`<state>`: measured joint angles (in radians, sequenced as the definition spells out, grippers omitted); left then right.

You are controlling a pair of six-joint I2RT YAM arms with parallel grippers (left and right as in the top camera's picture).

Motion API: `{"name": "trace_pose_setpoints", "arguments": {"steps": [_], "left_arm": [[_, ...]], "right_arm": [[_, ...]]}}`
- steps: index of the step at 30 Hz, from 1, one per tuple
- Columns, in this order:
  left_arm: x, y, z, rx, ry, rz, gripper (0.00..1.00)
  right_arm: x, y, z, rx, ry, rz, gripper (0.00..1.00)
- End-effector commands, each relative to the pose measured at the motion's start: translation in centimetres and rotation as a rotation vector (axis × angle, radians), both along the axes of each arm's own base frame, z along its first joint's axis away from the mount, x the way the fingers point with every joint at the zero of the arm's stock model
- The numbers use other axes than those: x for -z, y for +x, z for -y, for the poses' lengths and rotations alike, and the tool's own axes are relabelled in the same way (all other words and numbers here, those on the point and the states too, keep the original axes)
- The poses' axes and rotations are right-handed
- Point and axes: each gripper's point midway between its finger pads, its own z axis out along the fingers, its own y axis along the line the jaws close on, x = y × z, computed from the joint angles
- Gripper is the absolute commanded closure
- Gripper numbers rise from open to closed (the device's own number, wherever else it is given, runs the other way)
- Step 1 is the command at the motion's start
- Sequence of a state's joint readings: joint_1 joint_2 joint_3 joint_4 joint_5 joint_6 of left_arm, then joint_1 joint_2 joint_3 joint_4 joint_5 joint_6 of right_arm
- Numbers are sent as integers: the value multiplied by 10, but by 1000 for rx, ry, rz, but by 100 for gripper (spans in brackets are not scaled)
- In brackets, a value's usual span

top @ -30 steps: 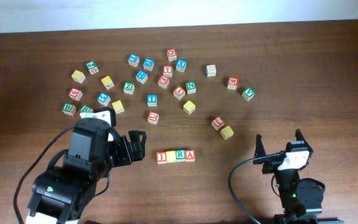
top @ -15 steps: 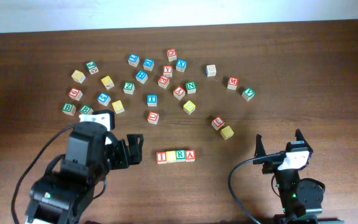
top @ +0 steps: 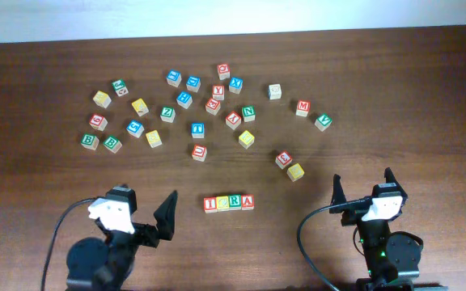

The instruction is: Spell out ICRA

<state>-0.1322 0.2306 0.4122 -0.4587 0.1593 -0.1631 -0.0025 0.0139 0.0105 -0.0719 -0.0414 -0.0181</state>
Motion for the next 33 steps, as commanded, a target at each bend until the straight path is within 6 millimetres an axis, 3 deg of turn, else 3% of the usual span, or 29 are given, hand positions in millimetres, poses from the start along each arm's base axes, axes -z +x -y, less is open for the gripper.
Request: {"name": "trace_pose_setpoints", "arguments": {"steps": [1,4,8,14,18,33], "left_arm": [[-4,8,7,57,-15,166,1],[-9,12,10,87,-25,319,1],[-1,13,0,45,-18,410,1],[7,21,-33,-140,1,396,1],[53,24,-46,-215,24,207,1],[54,24,-49,-209,159,227,1]], "right_arm": [[2,0,2,10,11,-1,2],[2,0,2,10,11,-1,2],[2,0,2,10,11,-1,2],[2,0,2,10,11,-1,2],[2,0,2,10,11,-1,2],[2,0,2,10,11,-1,2]]}}
